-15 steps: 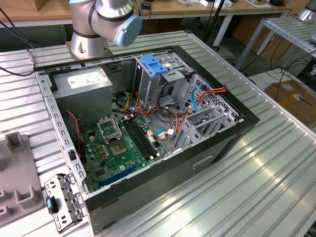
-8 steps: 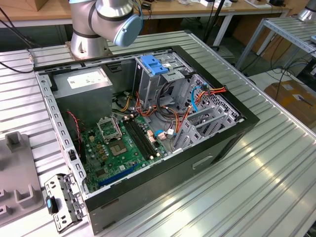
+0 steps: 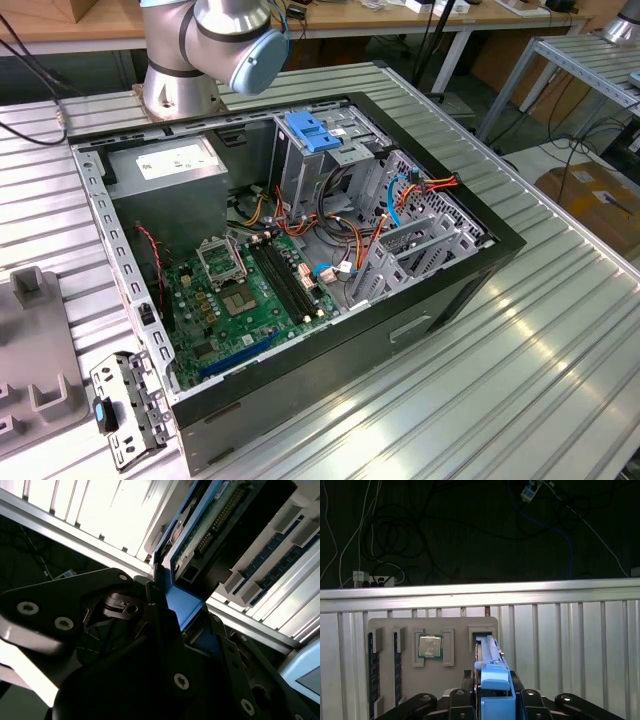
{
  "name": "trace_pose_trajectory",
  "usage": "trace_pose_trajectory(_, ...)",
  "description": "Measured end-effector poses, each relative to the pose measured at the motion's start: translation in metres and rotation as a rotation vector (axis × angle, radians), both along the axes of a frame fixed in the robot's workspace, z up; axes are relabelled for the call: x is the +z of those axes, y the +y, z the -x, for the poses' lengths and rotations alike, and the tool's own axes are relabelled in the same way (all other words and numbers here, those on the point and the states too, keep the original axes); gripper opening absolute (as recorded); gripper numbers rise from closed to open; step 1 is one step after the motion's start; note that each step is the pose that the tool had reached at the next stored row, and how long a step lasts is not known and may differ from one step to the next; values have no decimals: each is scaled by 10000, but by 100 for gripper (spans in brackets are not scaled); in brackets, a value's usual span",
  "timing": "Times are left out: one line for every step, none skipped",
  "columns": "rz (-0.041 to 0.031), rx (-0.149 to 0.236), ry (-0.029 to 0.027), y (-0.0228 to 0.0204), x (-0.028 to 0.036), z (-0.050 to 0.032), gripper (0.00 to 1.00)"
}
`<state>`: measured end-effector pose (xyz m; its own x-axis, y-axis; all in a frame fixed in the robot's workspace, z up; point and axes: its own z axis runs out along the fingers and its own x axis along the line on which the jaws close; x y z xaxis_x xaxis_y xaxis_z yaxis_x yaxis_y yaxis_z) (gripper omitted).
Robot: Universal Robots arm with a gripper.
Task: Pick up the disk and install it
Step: 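Pick up the disk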
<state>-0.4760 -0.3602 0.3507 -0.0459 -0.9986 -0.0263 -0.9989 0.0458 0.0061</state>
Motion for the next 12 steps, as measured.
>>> trace_pose_trajectory(10,0,-2,0,26,0,37)
trace_pose_trajectory(21,0,-5,0,51,0,37)
trace_pose_trajectory(29,0,-6,0,68,0,37)
trace_pose_trajectory(38,0,-10,0,84,0,37)
trace_pose_trajectory(46,0,-11,0,102,0,37)
trace_pose_trajectory(53,0,-11,0,119,0,37)
trace_pose_trajectory(58,0,-13,0,133,0,37)
trace_pose_trajectory(63,1,-14,0,148,0,37)
trace_pose_trajectory(67,0,-17,0,159,0,37)
trace_pose_trajectory(77,0,-22,0,181,0,37)
trace_pose_trajectory(85,0,-24,0,196,0,37)
trace_pose_trajectory(89,0,-25,0,205,0,37)
